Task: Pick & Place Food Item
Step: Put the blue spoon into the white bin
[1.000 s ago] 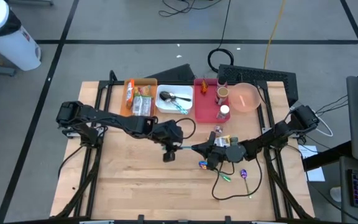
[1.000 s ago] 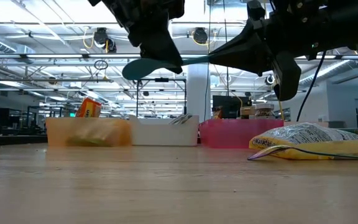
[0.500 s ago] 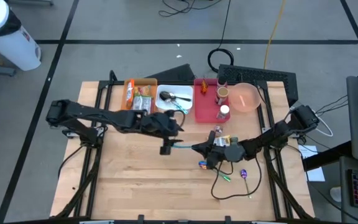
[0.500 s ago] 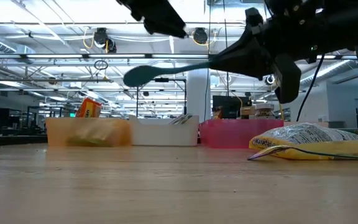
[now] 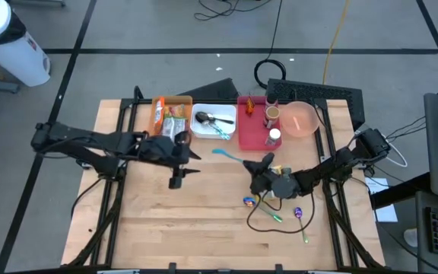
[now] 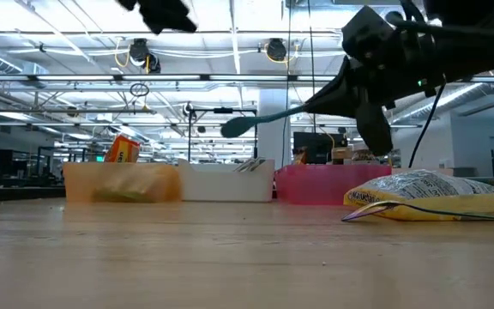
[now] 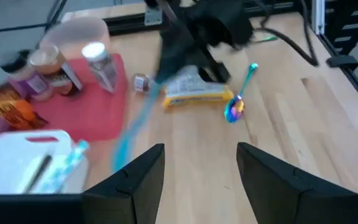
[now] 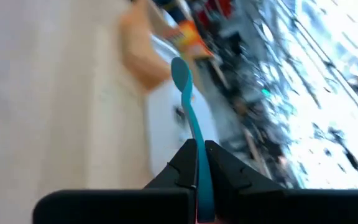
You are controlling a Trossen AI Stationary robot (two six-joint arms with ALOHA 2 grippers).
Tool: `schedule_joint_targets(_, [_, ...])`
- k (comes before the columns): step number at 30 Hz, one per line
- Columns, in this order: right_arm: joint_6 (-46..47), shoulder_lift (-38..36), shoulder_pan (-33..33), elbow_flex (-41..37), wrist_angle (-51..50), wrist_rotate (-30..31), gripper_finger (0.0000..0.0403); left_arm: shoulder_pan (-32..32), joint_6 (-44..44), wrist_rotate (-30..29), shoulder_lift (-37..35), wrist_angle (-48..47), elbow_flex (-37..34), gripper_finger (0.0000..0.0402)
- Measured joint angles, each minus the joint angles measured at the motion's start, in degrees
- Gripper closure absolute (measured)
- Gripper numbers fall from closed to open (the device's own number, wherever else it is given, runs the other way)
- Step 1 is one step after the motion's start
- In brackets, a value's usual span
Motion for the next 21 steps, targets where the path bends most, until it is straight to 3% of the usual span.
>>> schedule_joint_targets(5, [-3.94, -0.17, -0.01, 0.46, 2.57, 4.29, 0.0398, -1.22, -1.31, -1.4, -3.33, 12.5, -11.44, 0.0192])
schedule_joint_targets(11, [-14.43, -0.33, -0.53, 7.4, 1.88, 10.21, 0.0399, -1.88, -6.01, -4.92, -4.28, 28.09, -22.35, 0.0192])
schedule_joint_targets(15, [-18.38, -0.33, -2.76, 12.59, -2.61, 10.11, 0.0399, -3.26, -6.38, -6.32, -4.28, 38.64, -27.0, 0.0192])
schedule_joint_targets(21, [-15.06, -0.33, -7.34, 20.38, -18.38, 5.54, 0.0399, -6.9, -7.89, -17.04, -4.28, 51.04, -33.26, 0.0192])
